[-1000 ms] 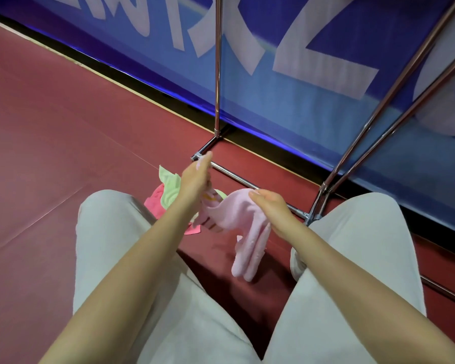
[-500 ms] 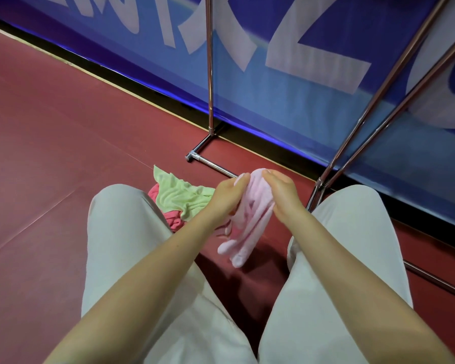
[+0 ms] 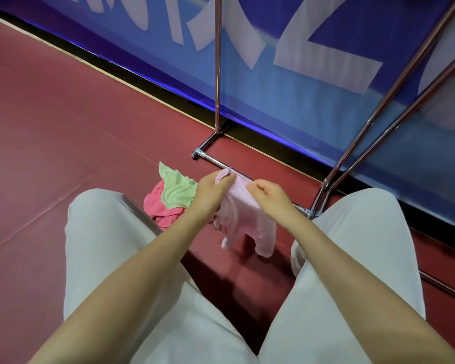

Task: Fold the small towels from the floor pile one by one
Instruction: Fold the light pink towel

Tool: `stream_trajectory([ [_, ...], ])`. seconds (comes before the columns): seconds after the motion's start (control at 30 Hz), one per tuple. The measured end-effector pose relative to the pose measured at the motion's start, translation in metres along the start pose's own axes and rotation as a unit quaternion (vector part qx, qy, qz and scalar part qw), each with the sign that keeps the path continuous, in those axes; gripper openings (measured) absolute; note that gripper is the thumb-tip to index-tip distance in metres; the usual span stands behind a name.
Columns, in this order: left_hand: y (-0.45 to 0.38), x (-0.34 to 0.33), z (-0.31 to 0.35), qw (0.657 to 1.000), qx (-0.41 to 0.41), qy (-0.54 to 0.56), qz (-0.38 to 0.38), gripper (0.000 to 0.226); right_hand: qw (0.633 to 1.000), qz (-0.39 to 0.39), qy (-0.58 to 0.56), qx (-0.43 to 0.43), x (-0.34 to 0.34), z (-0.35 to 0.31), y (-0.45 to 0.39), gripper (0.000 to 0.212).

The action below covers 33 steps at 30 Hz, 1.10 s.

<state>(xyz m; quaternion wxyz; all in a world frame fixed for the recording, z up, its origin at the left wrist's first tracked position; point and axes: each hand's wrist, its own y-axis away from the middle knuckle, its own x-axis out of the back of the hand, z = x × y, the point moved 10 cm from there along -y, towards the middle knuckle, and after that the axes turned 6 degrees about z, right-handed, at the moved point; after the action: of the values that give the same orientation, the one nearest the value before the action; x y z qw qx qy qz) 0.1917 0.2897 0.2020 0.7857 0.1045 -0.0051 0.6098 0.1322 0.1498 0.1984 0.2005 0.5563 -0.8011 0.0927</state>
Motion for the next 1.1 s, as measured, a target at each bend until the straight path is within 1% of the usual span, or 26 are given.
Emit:
stream_trajectory([
  [0.07,-0.003,0.012,-0.003,1.0,0.004,0.001,0.024,0.014,0.998,-0.033,0.034,0.033,-0.013,-0.001,0.006,0.037],
  [0.13,-0.006,0.028,-0.003,0.998,0.016,0.006,0.065,0.016,0.995,-0.049,0.07,0.049,-0.022,0.002,0.008,0.04],
  [0.23,-0.015,0.061,-0.014,0.985,0.079,0.053,0.147,0.019,0.993,-0.063,0.093,0.036,-0.03,0.015,0.01,0.036],
  [0.3,-0.019,0.083,-0.02,0.972,0.1,0.084,0.195,0.009,0.994,-0.065,0.09,0.025,-0.032,0.02,0.011,0.035],
  [0.37,-0.02,0.1,-0.025,0.958,0.117,0.121,0.232,0.032,0.995,-0.066,0.07,0.008,-0.031,0.022,0.012,0.037],
  [0.4,-0.018,0.106,-0.024,0.952,0.122,0.138,0.246,0.04,0.996,-0.067,0.06,-0.003,-0.03,0.023,0.012,0.038],
  [0.47,-0.018,0.114,-0.024,0.945,0.123,0.159,0.258,0.044,0.996,-0.069,0.042,-0.026,-0.027,0.024,0.011,0.038],
  [0.57,-0.022,0.119,-0.024,0.945,0.109,0.17,0.259,0.039,0.996,-0.062,0.015,-0.06,-0.024,0.03,0.011,0.032],
  [0.63,-0.023,0.12,-0.021,0.951,0.104,0.148,0.252,0.034,0.996,-0.051,0.013,-0.065,-0.023,0.032,0.01,0.034],
  [0.7,-0.024,0.118,-0.023,0.961,0.111,0.112,0.228,0.019,0.997,-0.03,0.019,-0.063,-0.02,0.029,0.01,0.028],
  [0.77,-0.026,0.116,-0.029,0.971,0.128,0.037,0.199,0.003,0.998,-0.006,0.001,-0.069,-0.015,0.025,0.009,0.016],
  [0.83,-0.028,0.112,-0.036,0.975,0.133,-0.049,0.173,0.019,0.996,0.018,-0.035,-0.081,-0.009,0.022,0.009,0.014],
  [0.9,-0.028,0.104,-0.031,0.976,0.108,-0.1,0.162,0.032,0.994,0.03,-0.066,-0.085,-0.005,0.016,0.011,0.017],
  [1.0,-0.025,0.081,-0.02,0.985,0.074,-0.081,0.134,0.042,0.991,0.027,-0.092,-0.09,-0.005,0.01,0.012,0.018],
  [1.1,-0.016,0.052,-0.013,0.993,0.048,-0.049,0.098,0.041,0.987,0.024,-0.125,-0.095,-0.007,0.003,0.012,0.016],
])
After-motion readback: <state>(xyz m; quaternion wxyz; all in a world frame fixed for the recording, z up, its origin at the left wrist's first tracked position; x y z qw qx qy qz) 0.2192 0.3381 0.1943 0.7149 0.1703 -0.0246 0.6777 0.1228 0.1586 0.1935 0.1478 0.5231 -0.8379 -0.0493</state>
